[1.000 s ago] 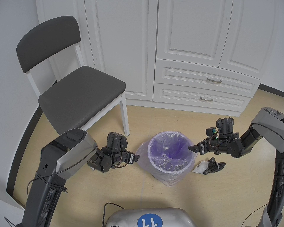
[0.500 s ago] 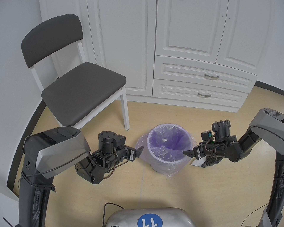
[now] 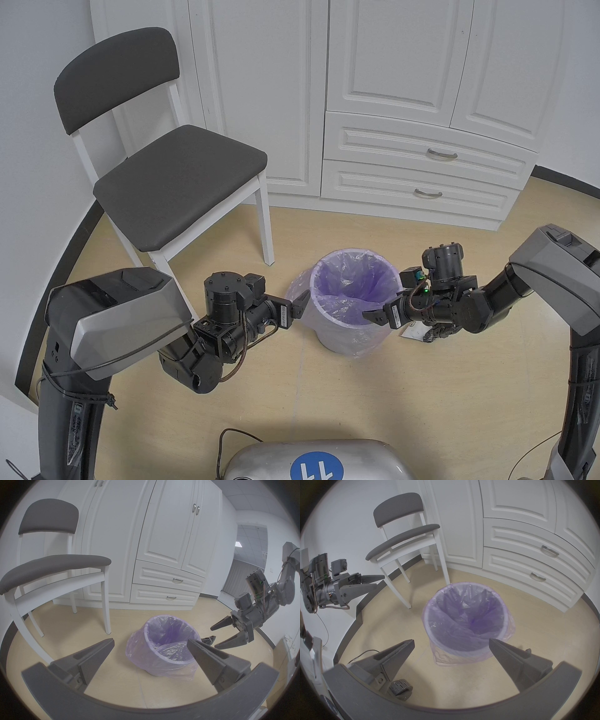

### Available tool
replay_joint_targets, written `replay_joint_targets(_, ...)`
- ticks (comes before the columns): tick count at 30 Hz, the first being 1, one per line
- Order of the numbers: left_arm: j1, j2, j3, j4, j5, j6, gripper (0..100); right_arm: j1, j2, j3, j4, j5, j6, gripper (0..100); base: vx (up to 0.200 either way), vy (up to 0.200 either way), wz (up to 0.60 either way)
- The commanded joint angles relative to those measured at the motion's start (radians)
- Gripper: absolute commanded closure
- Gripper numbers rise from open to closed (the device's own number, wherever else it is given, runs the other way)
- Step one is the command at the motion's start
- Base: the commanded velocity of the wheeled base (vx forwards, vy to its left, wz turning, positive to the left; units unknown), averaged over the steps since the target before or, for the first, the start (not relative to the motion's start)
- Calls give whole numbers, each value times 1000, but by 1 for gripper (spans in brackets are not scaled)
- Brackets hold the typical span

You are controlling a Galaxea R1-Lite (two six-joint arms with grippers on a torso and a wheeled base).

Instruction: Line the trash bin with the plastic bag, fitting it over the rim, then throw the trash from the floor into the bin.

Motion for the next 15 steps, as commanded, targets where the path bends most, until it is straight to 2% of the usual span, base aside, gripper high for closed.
replay_joint_targets(1, 0, -22, 5, 15, 29, -38, 0, 18, 45, -283, 309, 11, -8, 0, 0, 0, 0)
replay_joint_targets(3, 6, -24, 5, 17, 35, -47, 0, 18, 86, -427, 474, 24, -36, 0, 0, 0, 0)
replay_joint_targets(5, 8, -27, 5, 17, 33, -49, 0, 18, 109, -490, 538, 24, -60, 0, 0, 0, 0)
replay_joint_targets(8, 17, -45, 22, 10, 35, -50, 0, 21, 175, -676, 720, 24, -106, 0, 0, 0, 0)
replay_joint_targets(9, 17, -45, 22, 10, 35, -50, 0, 21, 175, -676, 720, 24, -106, 0, 0, 0, 0)
replay_joint_targets(10, 22, -50, 38, 3, 33, -50, 0, 30, 208, -767, 800, 25, -108, 0, 0, 0, 0)
replay_joint_targets(12, 28, -56, 42, 3, 33, -50, 0, 32, 244, -840, 859, 28, -109, 0, 0, 0, 0)
replay_joint_targets(15, 28, -57, 41, 1, 33, -50, 0, 35, 303, -846, 892, 31, -143, 0, 0, 0, 0)
